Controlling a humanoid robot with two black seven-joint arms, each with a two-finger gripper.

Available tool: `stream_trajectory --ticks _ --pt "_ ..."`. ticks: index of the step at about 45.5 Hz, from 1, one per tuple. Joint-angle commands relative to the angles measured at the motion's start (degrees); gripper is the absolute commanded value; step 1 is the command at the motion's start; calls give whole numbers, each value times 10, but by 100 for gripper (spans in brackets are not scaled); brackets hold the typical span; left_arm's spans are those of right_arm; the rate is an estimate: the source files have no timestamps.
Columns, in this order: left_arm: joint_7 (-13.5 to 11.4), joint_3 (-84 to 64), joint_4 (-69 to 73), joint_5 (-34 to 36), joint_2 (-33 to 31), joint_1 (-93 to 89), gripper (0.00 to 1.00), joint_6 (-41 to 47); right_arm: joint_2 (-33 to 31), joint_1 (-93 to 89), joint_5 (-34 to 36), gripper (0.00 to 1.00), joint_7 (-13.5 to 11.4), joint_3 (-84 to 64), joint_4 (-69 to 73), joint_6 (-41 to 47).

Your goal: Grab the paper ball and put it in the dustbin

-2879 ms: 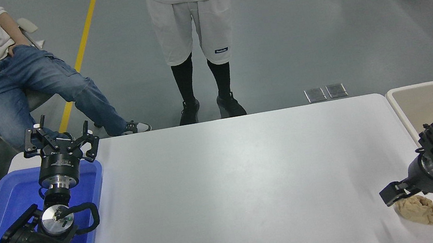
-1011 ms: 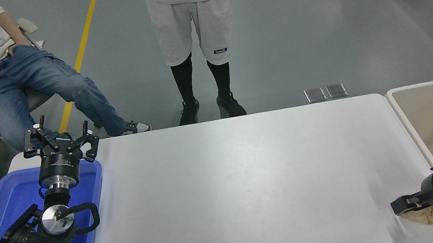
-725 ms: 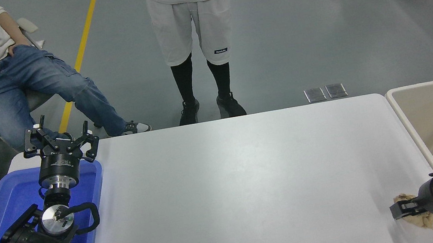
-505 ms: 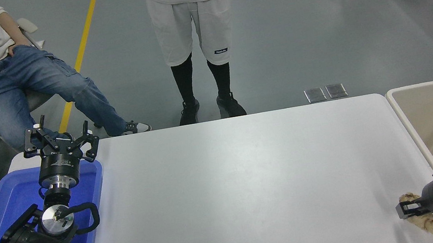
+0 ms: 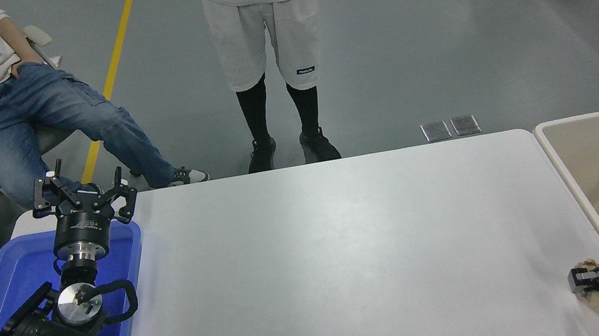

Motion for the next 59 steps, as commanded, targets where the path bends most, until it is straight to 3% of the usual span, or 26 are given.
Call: stream_trajectory --ticks 1,8,17,22,38,59 --pt "0 1 0 1 0 0 99 0 -44 93 2 0 0 -12 55 95" --pt "1 1 0 0 0 0 99 0 -74 172 -6 0 -1 -13 102 166" --pt "0 1 0 1 0 0 99 0 -90 278 -15 0 -40 -19 152 251" --pt "1 0 0 0 0 0 99 0 -99 346 -13 0 -48 -21 176 292" --pt "0 1 0 0 1 0 99 0 -102 544 -7 0 -50 -80 179 293" --pt "1 0 0 0 1 0 99 0 -102 648 -7 0 -49 -124 179 293"
